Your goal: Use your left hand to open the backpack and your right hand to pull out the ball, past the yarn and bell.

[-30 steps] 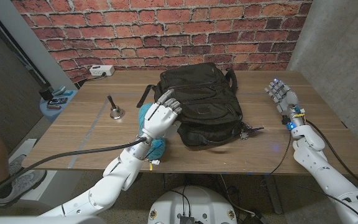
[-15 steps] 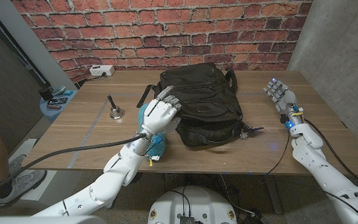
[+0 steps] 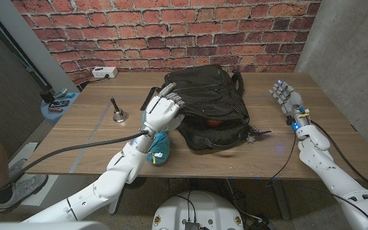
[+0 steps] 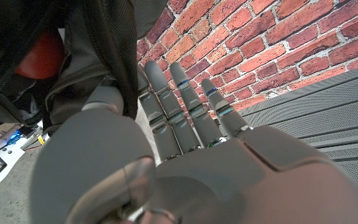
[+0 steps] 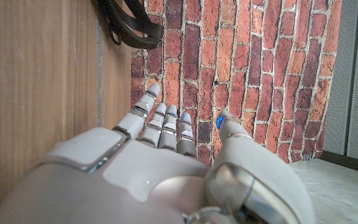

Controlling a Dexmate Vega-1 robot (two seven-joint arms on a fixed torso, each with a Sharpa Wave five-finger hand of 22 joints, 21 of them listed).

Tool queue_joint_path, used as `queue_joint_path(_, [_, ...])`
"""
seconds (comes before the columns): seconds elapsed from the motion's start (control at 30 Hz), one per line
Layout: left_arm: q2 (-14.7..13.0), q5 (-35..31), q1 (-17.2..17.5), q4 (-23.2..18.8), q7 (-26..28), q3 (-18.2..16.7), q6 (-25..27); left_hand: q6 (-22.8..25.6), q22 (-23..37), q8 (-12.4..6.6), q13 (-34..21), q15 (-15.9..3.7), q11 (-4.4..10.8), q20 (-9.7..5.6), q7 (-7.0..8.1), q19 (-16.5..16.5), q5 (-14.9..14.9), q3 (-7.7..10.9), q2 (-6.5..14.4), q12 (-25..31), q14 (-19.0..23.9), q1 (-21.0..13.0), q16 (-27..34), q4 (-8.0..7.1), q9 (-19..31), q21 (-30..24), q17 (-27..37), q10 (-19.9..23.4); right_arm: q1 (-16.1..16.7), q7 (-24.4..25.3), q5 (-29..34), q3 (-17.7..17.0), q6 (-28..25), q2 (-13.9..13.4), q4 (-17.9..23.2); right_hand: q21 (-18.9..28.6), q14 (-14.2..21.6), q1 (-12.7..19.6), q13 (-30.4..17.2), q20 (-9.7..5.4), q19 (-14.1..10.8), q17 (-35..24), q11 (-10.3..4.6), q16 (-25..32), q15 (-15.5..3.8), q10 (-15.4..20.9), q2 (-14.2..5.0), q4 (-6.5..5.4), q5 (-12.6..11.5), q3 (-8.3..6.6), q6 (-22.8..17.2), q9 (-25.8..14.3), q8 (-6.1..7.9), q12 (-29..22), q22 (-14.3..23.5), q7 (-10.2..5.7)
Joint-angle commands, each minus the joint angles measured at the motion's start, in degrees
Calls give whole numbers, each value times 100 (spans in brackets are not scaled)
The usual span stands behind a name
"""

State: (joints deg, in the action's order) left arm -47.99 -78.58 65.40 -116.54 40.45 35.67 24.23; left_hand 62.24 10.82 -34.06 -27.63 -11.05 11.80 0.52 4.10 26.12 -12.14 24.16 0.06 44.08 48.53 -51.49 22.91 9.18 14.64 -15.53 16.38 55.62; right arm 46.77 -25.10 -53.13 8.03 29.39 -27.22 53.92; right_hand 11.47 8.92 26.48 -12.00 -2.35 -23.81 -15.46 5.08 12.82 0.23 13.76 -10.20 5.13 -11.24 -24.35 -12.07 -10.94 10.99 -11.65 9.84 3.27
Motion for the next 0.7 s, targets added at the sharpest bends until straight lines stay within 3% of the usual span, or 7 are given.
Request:
queue_joint_path(0.03, [58,233,-398,208,-13,-4,-187,75,22,-30,42,3,1,5,0,59,29,9,325,-56,95,-396,61,21,-8,-55,28,126,-34,169,50,33,-77,0,12,2,10,29,-10,6,-4,7,7,40,16,24,0,4,-40,14,-49,-3,29,-26,18,2])
queue_joint_path(0.7, [248,770,-830,328,-359,-7,-317,125,27,-27,176,-22,7,-8,11,74,51,15,319,-219,109,-395,73,5,-99,-62,17,255,-46,479,155,114,-334,-105,266,3,4,34,-10,7,-8,8,9,43,15,22,0,5,-42,14,-47,-2,26,-27,18,8])
